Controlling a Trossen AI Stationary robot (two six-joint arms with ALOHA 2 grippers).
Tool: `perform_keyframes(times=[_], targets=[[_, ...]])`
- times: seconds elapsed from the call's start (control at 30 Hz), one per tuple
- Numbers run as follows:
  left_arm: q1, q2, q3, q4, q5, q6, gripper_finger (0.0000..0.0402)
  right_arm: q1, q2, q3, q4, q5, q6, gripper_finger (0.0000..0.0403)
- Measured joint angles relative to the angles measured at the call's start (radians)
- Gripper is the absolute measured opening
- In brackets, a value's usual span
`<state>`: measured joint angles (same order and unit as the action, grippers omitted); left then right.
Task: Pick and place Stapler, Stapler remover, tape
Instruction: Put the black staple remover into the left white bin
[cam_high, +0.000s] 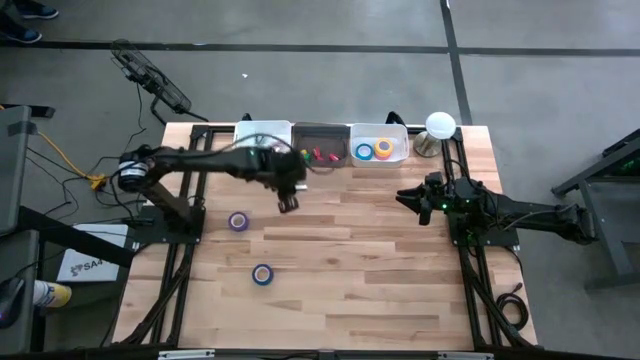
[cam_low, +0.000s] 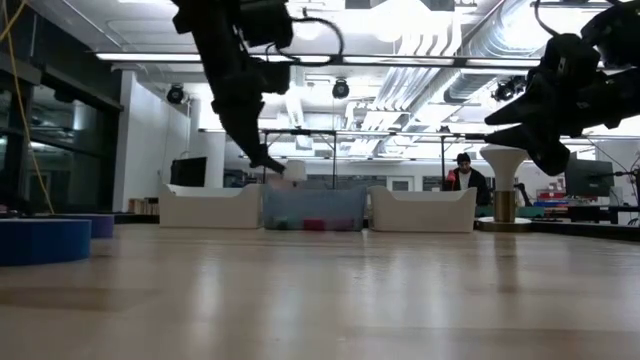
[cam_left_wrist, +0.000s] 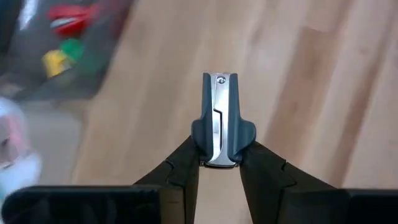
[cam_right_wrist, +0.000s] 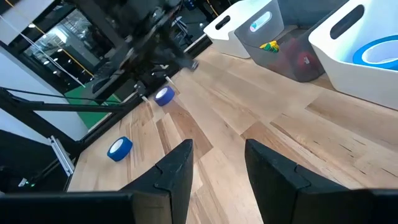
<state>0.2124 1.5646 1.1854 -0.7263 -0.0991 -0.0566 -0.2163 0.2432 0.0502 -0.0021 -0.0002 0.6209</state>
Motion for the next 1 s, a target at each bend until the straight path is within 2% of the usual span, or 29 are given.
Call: perform_keyframes(times=[0.47, 0.77, 1.0], targets=[[0.353, -0.026, 0.000, -0.062, 0.007, -0.169, 0.0092, 0.000, -0.001, 0.000, 0.003, 0.000, 0.000, 0.0138], [0.456, -0.025, 0.000, -0.096, -0.028, -0.385, 0.0092, 0.000, -0.001, 0.000, 0.003, 0.000, 0.000, 0.0138], [0.512, -0.012, -0.001, -0.120, -0.065, -0.422, 0.0092, 0.000, -0.001, 0.000, 0.003, 0.000, 0.000, 0.0138]])
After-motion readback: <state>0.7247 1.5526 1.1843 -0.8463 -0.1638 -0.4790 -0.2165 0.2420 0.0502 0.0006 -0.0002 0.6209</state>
